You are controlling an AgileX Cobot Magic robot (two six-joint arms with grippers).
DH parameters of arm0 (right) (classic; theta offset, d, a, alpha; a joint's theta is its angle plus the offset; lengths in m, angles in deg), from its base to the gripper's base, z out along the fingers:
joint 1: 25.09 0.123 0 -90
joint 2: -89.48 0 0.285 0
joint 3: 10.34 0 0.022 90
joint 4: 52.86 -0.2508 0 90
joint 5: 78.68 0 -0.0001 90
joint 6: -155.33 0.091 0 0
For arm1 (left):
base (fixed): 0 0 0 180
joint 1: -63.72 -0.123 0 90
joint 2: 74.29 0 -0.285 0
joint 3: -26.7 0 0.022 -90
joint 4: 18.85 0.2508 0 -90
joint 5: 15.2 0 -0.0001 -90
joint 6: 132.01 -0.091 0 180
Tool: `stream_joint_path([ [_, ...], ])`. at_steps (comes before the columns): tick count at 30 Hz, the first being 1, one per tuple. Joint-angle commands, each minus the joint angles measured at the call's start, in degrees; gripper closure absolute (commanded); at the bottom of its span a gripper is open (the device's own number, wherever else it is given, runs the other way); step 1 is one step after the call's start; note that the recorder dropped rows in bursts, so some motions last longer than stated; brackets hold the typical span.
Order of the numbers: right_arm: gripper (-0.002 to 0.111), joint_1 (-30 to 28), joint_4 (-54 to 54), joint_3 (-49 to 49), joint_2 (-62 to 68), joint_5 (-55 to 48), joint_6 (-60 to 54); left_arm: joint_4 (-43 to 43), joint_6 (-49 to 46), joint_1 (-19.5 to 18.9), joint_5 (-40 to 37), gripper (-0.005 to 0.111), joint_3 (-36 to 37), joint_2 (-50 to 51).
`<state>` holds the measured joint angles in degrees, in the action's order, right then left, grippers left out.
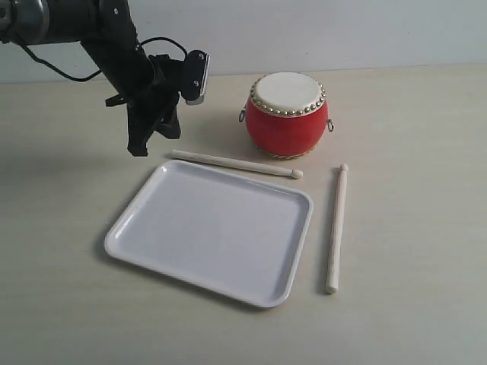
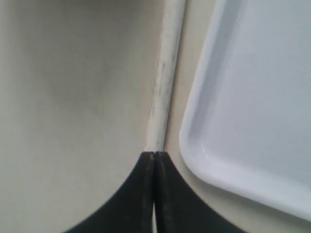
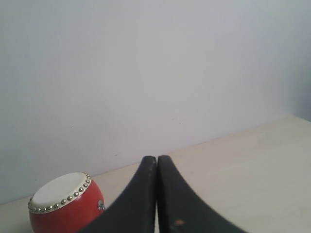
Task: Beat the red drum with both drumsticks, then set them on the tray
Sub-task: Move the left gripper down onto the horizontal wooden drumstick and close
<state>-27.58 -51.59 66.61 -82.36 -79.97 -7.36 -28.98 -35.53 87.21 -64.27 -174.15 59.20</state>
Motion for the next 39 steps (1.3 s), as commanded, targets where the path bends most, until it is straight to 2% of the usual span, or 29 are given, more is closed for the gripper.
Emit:
stream_joint_path([
  [1,0.108,-0.2,0.1,0.3,-0.4,0.2,-0.1,-0.9,-0.2,0.6,3.9,0.107,-0.7,0.7],
  [5,0.108,-0.2,0.1,0.3,-0.4,0.2,-0.1,-2.5,-2.2,0.6,7.1,0.103,-0.7,1.2],
  [10,0.108,-0.2,0.1,0.3,-0.4,0.2,-0.1,-4.5,-3.0,0.6,7.2,0.079,-0.7,1.8],
  [12,0.108,-0.2,0.1,0.3,-0.4,0.2,-0.1,-4.8,-3.1,0.6,7.2,0.074,-0.7,1.8],
  [20,0.108,-0.2,0.1,0.3,-0.4,0.2,-0.1,-8.2,-7.6,1.7,6.1,0.072,-0.7,2.0],
  [25,0.108,-0.2,0.1,0.3,-0.4,0.2,-0.1,-8.6,-8.1,2.3,8.3,0.061,-0.7,3.0],
  [39,0.108,-0.2,0.1,0.3,-0.4,0.2,-0.1,-8.6,-8.1,2.4,8.7,0.061,-0.7,5.1],
])
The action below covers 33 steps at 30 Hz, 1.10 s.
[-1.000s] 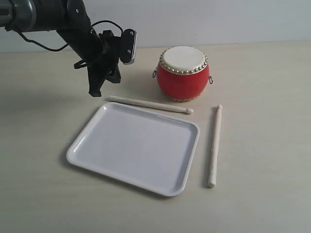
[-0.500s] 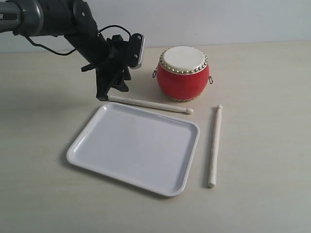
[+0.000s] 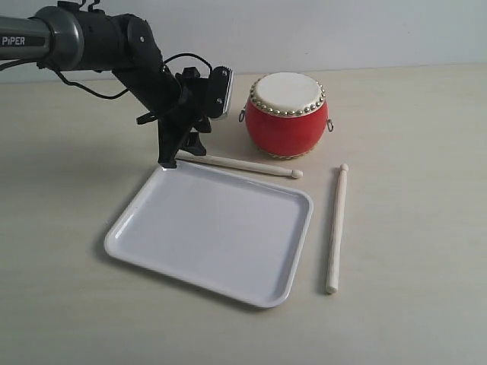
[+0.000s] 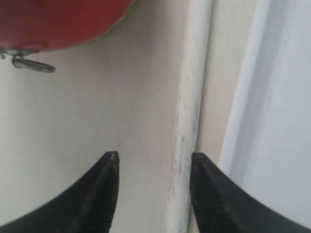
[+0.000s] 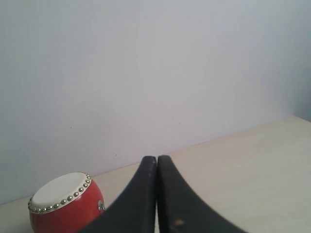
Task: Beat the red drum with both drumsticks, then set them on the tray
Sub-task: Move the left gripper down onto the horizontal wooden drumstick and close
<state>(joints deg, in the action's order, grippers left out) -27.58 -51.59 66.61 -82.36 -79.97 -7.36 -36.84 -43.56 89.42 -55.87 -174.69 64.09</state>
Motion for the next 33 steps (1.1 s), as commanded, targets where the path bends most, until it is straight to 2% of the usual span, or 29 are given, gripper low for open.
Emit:
stream_joint_path([
  [1,0.108,-0.2,0.1,0.3,-0.4,0.2,-0.1,-0.7,-0.1,0.2,0.3,0.061,-0.2,0.5],
  [26,0.108,-0.2,0.1,0.3,-0.4,0.2,-0.1,-0.1,-1.4,0.2,1.6,0.061,-0.2,3.4],
  [33,0.108,-0.2,0.1,0.3,-0.4,0.2,-0.1,0.8,-1.4,0.2,-0.5,0.078,-0.2,3.4],
])
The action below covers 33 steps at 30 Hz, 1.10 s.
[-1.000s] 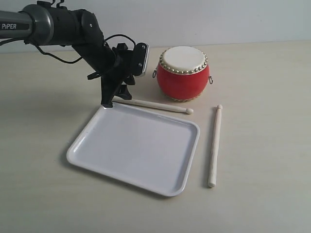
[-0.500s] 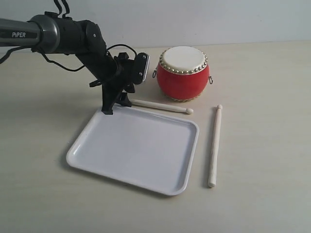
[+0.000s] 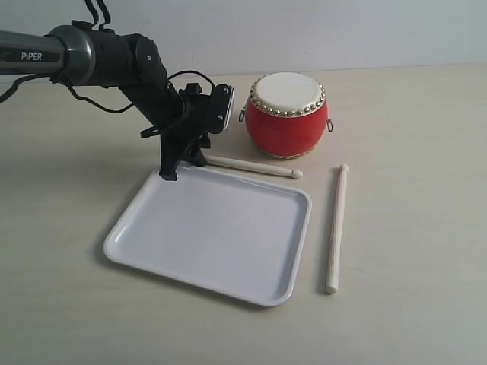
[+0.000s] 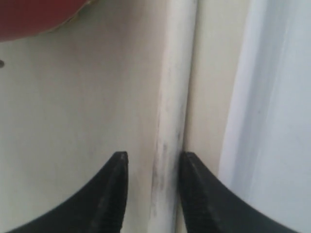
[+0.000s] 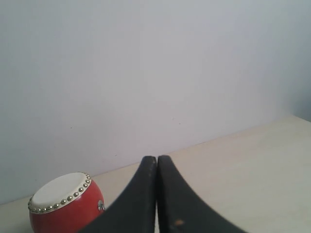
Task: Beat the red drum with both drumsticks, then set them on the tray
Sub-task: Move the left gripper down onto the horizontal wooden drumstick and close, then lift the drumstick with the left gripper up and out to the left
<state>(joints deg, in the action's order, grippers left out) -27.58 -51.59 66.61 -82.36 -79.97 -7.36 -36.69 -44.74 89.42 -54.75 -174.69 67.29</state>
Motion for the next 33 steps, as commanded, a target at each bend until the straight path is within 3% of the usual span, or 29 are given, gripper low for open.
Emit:
stream_joint_path([
  [1,0.108,-0.2,0.1,0.3,-0.4,0.2,-0.1,0.7,-0.2,0.2,-1.7,0.08,-0.2,0.2],
  [11,0.108,-0.2,0.1,0.3,-0.4,0.1,-0.1,0.7,-0.1,0.2,-2.3,0.106,-0.2,-0.2],
  [19,0.108,-0.2,0.1,0.3,-0.4,0.1,-0.1,0.5,-0.4,0.2,-5.9,0.107,-0.2,-7.0],
  [24,0.108,-0.2,0.1,0.3,-0.4,0.1,-0.1,-5.2,0.3,0.3,-9.3,0.107,-0.2,-13.7],
  [26,0.108,-0.2,0.1,0.3,-0.4,0.1,-0.1,-7.1,4.0,0.4,-10.7,0.107,-0.2,-16.7],
  [33,0.108,-0.2,0.1,0.3,-0.4,0.1,-0.1,-3.4,30.9,0.3,-21.6,0.107,0.7,-27.3],
])
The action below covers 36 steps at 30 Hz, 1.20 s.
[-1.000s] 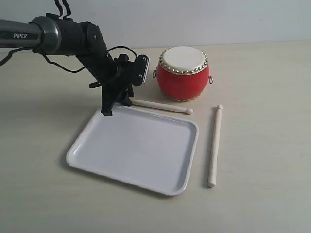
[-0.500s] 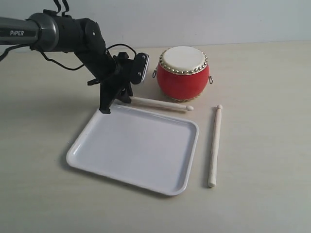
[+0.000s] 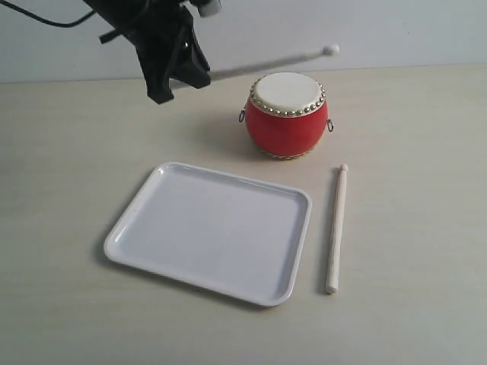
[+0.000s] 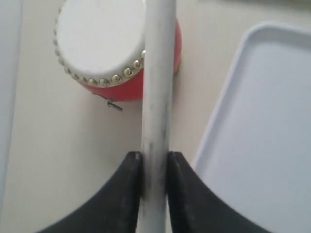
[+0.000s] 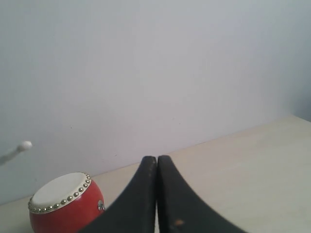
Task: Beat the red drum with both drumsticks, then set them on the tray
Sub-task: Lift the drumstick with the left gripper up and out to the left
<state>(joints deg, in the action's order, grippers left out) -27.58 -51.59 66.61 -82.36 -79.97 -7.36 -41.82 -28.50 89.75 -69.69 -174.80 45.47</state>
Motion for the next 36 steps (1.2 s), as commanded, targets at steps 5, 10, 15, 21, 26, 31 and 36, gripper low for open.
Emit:
stream_joint_path([
  [5,0.108,-0.2,0.1,0.3,-0.4,0.1,-0.1,-0.1,26.8,-2.2,-8.9,0.107,8.7,-12.7],
  [10,0.108,-0.2,0.1,0.3,-0.4,0.1,-0.1,-7.7,30.3,-6.1,-2.2,0.107,25.6,-24.3],
  [15,0.108,-0.2,0.1,0.3,-0.4,0.1,-0.1,-10.7,32.1,-10.1,7.8,0.107,44.8,-40.7],
  [21,0.108,-0.2,0.1,0.3,-0.4,0.1,-0.1,-19.7,33.1,-15.2,11.8,0.107,64.5,-61.2],
  [26,0.108,-0.2,0.1,0.3,-0.4,0.1,-0.1,-22.3,39.7,-15.8,14.9,0.107,74.4,-76.6],
  [31,0.108,-0.2,0.1,0.3,-0.4,0.1,-0.1,-24.5,42.5,-15.8,18.4,0.107,79.5,-87.6],
  [36,0.108,-0.2,0.1,0.3,-0.4,0.1,-0.1,-25.8,44.4,-15.7,18.0,0.107,79.5,-92.9],
])
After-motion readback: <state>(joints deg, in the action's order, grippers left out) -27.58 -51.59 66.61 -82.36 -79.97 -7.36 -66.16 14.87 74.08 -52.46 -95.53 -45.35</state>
